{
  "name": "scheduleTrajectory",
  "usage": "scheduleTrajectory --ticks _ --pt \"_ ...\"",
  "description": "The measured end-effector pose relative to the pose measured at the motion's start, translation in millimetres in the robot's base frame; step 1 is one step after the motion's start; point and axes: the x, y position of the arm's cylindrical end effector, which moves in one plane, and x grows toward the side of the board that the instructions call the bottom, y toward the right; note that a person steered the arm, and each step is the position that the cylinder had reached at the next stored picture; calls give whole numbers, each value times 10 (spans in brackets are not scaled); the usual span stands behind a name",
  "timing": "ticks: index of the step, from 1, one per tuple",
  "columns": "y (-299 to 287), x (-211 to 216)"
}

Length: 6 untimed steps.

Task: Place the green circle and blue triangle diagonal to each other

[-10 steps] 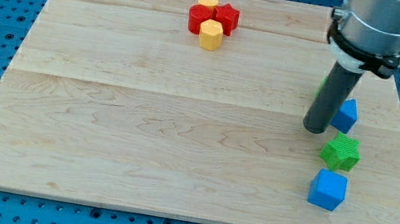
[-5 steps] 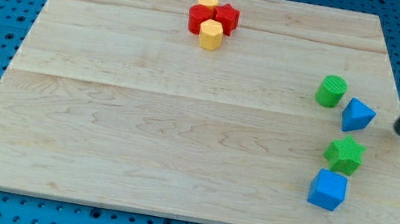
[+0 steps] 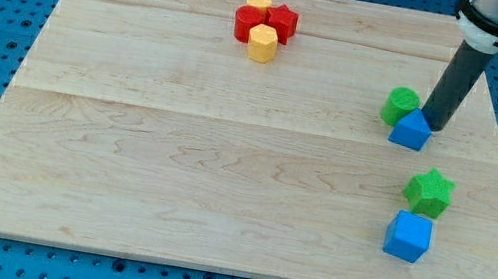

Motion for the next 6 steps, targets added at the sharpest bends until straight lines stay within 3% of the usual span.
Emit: scheduleTrajectory --ticks 2,4,5,6 --pt "-238 -206" --pt "-62 105" --pt "295 -143" --pt "75 -764"
